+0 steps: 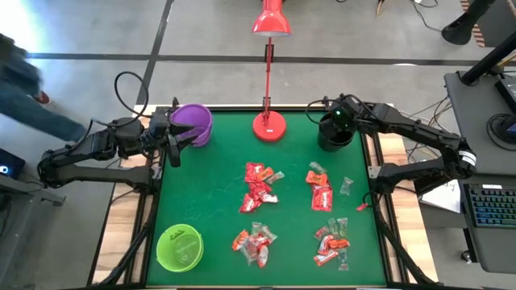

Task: Sort candy
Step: Put the orange chocolate into the black bucket

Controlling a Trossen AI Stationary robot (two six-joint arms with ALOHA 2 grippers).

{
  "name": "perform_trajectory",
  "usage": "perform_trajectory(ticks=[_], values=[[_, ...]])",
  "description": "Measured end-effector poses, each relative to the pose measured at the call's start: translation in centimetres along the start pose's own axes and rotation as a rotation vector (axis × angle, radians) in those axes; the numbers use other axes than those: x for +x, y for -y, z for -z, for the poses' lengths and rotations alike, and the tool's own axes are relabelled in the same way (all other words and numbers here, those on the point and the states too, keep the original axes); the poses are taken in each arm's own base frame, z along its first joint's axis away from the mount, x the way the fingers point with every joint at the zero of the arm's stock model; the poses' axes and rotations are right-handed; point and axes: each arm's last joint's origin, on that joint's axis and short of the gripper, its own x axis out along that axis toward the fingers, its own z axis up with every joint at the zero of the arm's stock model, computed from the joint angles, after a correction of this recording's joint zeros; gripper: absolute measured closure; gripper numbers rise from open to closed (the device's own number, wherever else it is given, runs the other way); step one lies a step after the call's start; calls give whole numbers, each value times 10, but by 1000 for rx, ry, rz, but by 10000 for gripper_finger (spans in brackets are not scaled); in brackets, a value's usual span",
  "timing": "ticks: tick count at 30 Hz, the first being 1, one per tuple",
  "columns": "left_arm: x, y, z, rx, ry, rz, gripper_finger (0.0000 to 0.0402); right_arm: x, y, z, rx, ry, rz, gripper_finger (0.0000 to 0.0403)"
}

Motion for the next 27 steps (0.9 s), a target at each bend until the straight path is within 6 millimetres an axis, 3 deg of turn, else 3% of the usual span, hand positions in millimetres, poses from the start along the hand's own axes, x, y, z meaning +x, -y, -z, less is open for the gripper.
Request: perform_trajectory(ticks=[27], values=[[0,0,0,-1,1,0,249,3,-1,0,-67,-5,15,362]])
